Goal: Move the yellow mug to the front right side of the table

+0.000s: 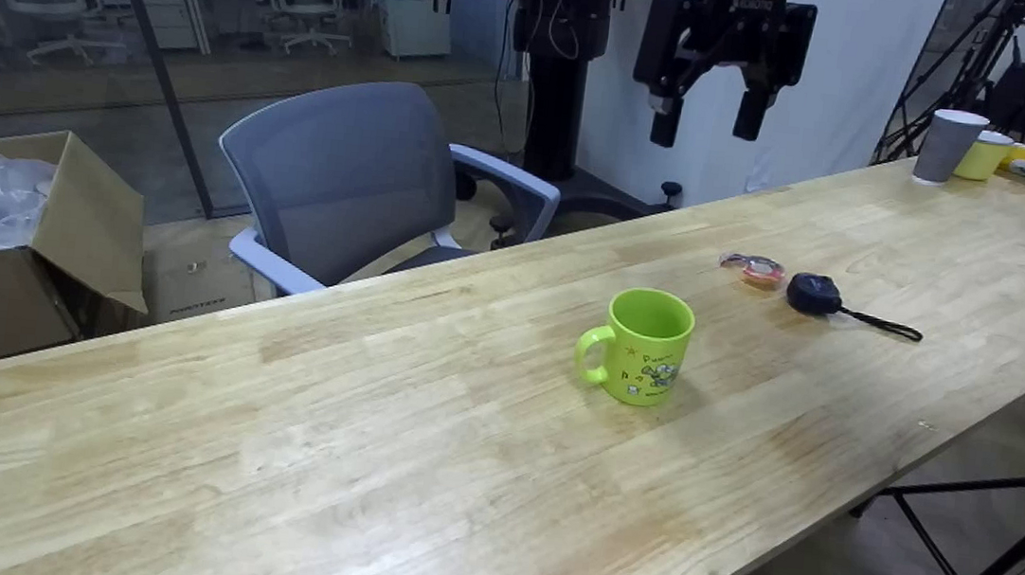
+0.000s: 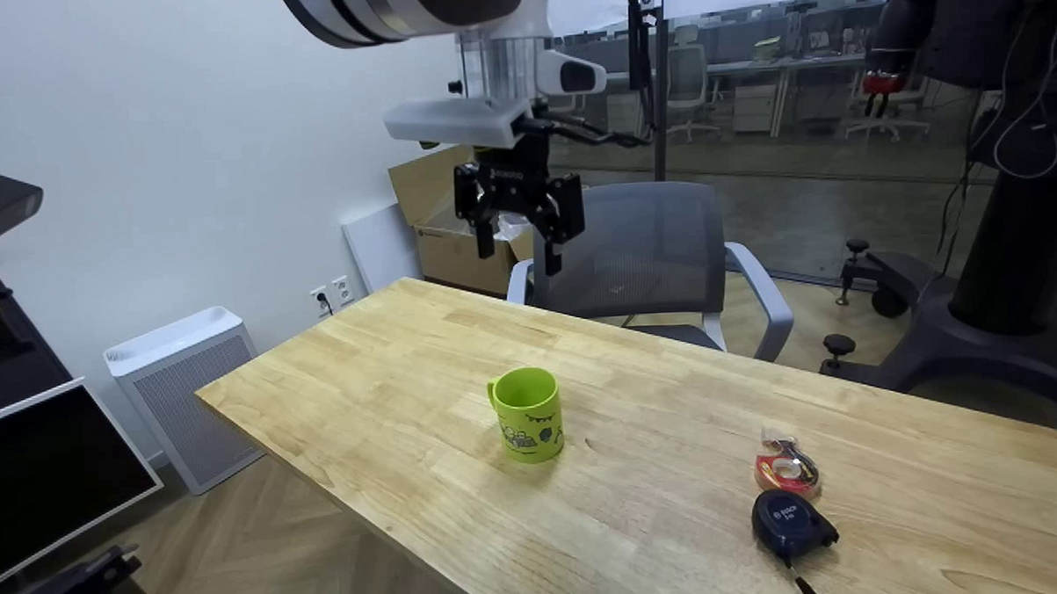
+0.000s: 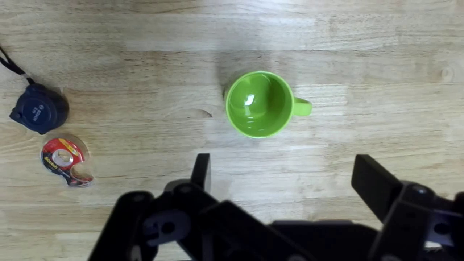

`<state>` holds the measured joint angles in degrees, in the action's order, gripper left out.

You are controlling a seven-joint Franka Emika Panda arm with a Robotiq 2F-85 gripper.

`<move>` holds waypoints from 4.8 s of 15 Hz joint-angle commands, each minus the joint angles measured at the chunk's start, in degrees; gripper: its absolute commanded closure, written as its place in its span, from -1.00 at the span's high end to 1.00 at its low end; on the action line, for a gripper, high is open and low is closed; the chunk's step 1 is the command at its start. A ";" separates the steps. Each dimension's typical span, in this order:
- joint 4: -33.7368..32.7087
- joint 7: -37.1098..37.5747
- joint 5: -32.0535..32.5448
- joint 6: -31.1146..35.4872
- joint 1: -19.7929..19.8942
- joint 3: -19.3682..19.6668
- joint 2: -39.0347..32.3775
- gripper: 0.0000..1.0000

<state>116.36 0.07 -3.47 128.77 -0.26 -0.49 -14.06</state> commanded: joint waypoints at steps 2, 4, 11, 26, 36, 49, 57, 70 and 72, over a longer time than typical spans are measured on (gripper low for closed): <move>-1.54 1.96 0.19 -0.88 0.22 0.68 -2.58 1.00; -1.36 2.29 0.30 -0.73 0.21 0.90 -3.55 1.00; -0.08 1.06 0.15 -0.20 0.53 1.13 -5.65 1.00; -0.63 2.21 0.63 0.20 0.33 1.54 -8.79 1.00; -1.83 5.89 1.82 8.58 -0.59 3.35 -16.86 1.00; -2.45 10.35 3.47 13.54 -2.36 4.90 -20.11 1.00; -3.70 11.54 3.29 13.26 -3.95 4.88 -23.17 1.00; -4.88 13.37 5.44 13.00 -6.37 6.49 -26.32 -0.78; -5.03 13.75 5.71 12.94 -7.01 6.72 -25.82 -0.98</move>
<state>112.45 10.81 0.38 142.54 -5.80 5.15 -40.15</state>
